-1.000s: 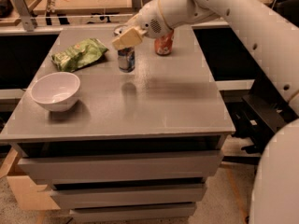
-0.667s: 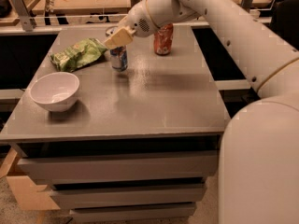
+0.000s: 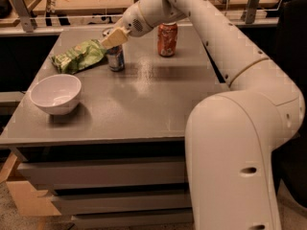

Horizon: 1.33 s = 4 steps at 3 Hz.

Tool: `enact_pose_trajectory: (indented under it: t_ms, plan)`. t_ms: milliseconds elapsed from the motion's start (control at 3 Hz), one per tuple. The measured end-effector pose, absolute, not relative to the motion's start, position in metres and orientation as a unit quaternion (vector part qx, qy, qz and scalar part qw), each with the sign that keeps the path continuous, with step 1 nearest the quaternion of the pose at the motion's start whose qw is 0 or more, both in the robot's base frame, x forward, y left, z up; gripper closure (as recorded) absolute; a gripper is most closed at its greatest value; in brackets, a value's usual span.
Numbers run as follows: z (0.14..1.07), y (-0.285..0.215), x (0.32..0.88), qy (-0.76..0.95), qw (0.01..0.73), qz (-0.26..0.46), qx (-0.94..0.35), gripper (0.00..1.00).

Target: Move redbull can near green jalapeno chip bag

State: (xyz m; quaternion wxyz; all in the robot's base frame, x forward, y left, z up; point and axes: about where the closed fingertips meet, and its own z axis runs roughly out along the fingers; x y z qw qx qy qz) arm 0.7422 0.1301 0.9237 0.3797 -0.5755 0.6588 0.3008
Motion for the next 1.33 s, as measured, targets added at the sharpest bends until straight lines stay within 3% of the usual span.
enact_pose_trajectory:
  t_ms: [667, 1000, 1333]
  plan:
    - [0.9215, 0.1444, 0.7616, 0.655, 0.389, 0.307, -0.570, 1.00]
    - [0.9190, 0.1476, 0.7606, 0.655, 0.386, 0.309, -0.572, 0.82]
    - [0.9163, 0.1510, 0.7602, 0.654, 0.384, 0.311, -0.573, 0.58]
